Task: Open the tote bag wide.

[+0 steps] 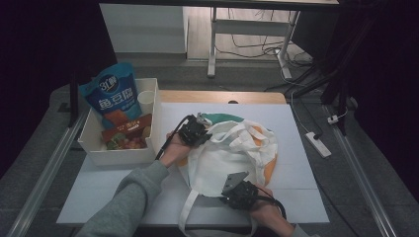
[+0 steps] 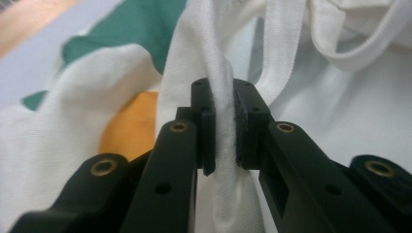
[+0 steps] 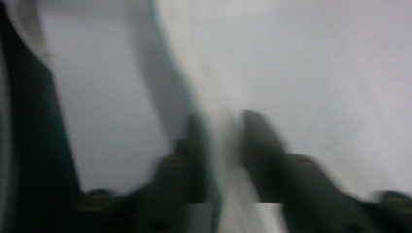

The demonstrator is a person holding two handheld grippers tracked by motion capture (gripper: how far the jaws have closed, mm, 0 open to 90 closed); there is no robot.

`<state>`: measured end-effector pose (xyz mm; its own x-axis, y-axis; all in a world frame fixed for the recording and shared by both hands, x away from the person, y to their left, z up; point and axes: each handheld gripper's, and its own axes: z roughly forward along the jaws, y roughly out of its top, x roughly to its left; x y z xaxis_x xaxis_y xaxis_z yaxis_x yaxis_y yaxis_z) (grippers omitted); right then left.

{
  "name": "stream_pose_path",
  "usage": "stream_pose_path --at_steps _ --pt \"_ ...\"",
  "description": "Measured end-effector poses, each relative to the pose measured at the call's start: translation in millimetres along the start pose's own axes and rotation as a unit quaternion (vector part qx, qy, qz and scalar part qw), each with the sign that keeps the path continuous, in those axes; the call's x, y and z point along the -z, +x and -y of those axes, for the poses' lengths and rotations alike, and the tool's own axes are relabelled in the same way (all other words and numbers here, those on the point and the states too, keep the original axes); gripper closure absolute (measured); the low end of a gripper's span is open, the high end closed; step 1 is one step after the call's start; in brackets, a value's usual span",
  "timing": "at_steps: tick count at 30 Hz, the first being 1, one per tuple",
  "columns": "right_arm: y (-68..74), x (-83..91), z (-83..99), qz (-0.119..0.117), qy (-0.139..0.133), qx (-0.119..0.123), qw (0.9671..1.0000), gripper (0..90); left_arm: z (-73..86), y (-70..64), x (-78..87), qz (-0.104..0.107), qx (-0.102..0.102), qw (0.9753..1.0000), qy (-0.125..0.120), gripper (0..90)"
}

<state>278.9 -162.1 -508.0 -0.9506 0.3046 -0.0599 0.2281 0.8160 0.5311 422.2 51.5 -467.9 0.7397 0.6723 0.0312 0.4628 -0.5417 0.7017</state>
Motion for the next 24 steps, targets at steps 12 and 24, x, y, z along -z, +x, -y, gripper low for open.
stream_pose_path --at_steps 12,24 --pt "8.7 72.0 -9.3 -0.039 -0.115 0.021 0.9923 86.9 -0.2 6.4 40.3 -0.017 0.009 0.9976 -0.066 80.8" --pt "8.6 159.2 -35.5 0.010 -0.239 0.043 0.9699 86.8 -15.3 -10.5 86.7 -0.023 -0.005 0.9864 -0.163 81.0"
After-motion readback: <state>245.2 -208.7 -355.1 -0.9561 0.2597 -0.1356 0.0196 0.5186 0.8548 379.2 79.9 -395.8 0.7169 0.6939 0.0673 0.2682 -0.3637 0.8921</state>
